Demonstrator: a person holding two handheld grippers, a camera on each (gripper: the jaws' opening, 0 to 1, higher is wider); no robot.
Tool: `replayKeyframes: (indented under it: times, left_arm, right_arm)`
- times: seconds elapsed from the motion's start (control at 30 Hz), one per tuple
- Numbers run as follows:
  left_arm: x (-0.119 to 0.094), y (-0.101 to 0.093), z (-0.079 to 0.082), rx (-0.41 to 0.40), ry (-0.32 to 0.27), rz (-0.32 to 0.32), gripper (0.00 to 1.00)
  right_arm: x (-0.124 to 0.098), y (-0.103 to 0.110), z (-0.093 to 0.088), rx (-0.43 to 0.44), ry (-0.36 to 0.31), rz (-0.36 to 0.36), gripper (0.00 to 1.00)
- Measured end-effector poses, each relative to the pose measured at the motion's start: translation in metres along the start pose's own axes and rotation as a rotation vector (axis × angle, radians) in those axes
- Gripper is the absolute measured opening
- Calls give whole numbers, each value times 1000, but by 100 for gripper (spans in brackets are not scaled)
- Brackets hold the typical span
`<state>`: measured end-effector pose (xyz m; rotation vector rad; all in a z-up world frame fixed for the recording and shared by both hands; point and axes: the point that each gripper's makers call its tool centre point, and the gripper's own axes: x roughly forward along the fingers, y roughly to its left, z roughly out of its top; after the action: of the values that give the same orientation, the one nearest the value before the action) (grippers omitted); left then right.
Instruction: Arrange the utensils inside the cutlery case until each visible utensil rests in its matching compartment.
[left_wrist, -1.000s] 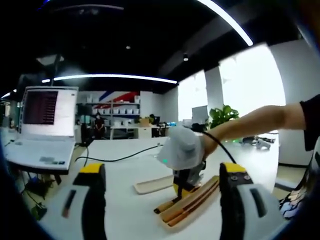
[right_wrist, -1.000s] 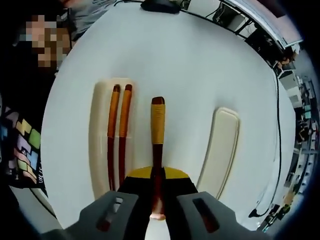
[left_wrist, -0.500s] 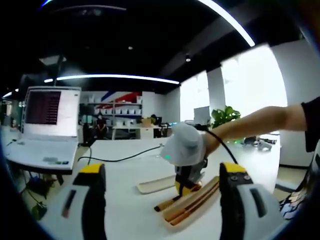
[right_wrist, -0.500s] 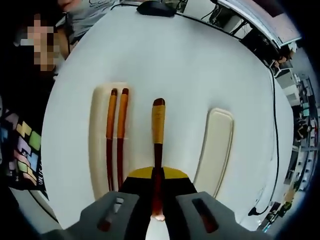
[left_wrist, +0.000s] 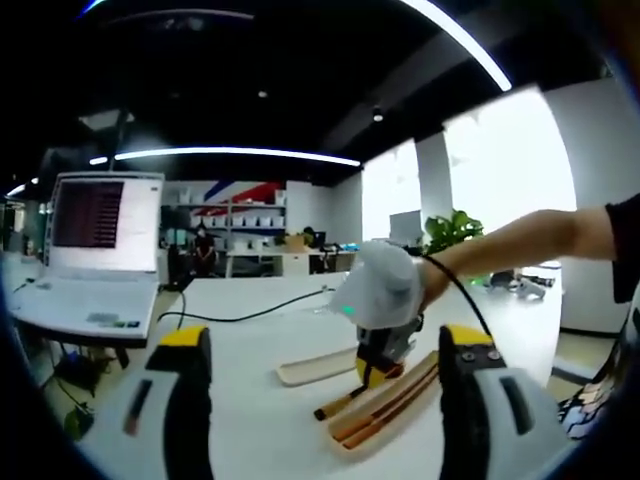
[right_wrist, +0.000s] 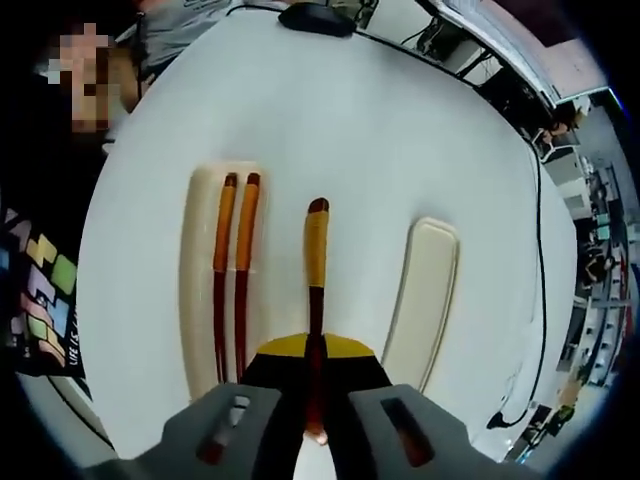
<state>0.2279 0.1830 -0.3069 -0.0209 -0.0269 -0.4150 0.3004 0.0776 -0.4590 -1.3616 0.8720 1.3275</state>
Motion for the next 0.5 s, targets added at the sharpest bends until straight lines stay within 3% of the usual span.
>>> replayKeyframes:
  times: [0.07, 0.13, 0.3, 0.5]
  left_arm:
    - [0, 0, 0, 0, 0, 1, 100]
    - [0, 0, 0, 1, 2, 3, 100]
    - [-1, 0, 0, 4, 3, 4, 100]
    - [-1, 2, 0, 0, 0, 8, 100]
  right_arm:
    - [-5, -4, -1, -3, -7, -21, 0]
    - [-4, 6, -4, -7, -5, 33, 0]
    - [8, 4, -14, 8, 7, 28, 0]
    - [4, 4, -13, 10, 3, 29, 0]
